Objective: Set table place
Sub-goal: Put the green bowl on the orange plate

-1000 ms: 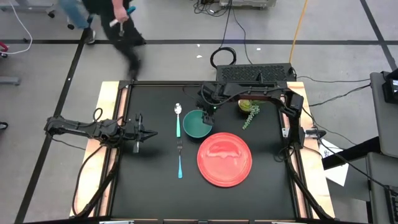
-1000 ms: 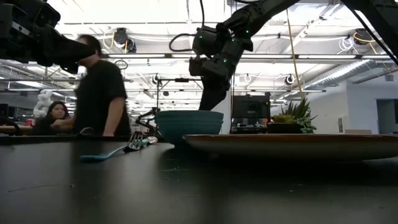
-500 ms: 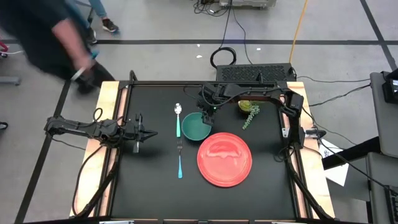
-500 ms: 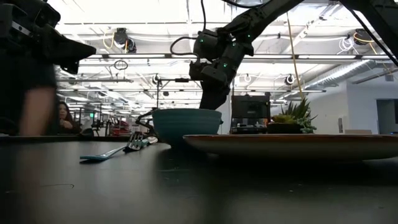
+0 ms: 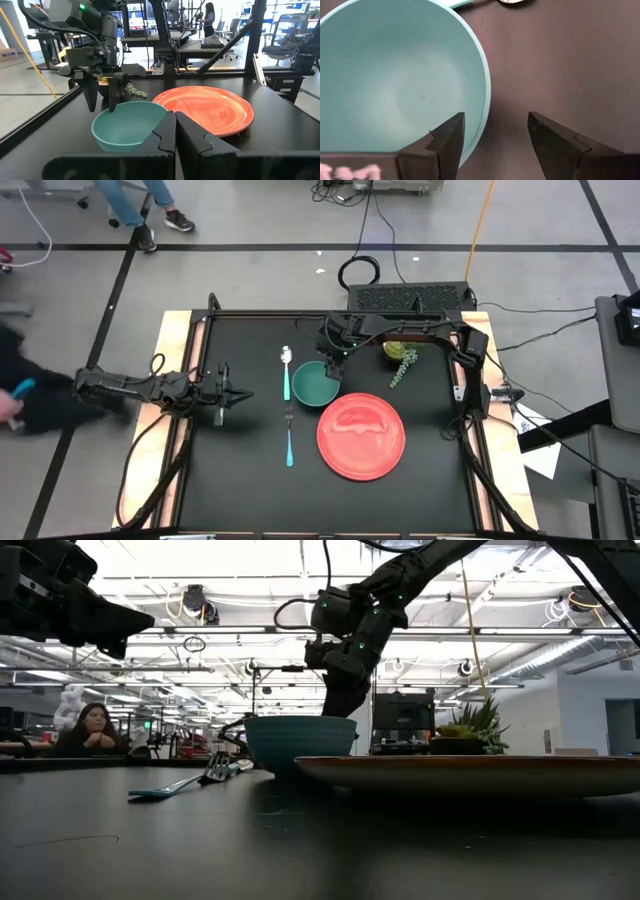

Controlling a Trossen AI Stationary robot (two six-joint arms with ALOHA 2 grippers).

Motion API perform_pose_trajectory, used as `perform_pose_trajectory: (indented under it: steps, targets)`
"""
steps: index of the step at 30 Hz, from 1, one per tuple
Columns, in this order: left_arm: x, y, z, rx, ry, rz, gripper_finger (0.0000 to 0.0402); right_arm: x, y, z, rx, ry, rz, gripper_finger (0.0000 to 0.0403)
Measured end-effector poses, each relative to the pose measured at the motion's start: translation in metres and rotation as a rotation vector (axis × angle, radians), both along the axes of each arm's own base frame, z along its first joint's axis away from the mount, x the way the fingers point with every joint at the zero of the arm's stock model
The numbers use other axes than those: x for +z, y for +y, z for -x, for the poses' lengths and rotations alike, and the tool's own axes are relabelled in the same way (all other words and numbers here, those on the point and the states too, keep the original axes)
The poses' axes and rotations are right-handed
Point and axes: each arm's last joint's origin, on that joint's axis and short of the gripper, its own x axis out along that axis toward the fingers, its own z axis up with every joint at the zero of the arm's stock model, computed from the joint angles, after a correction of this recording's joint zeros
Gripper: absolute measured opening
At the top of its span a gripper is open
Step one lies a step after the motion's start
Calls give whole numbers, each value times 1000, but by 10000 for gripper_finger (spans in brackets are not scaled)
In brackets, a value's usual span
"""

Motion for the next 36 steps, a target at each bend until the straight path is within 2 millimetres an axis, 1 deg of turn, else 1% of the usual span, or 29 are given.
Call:
perform_pose_trajectory:
  steps: [6,13,36]
  targets:
    - [0,0,0,0,0,12,10,-1,1,0,-3,0,-6,210]
    - [0,0,0,0,0,13,10,-11,3,4,-5,23,-17,210]
    - [0,0,0,0,0,15,10,-11,2,2,-11,3,-15,210]
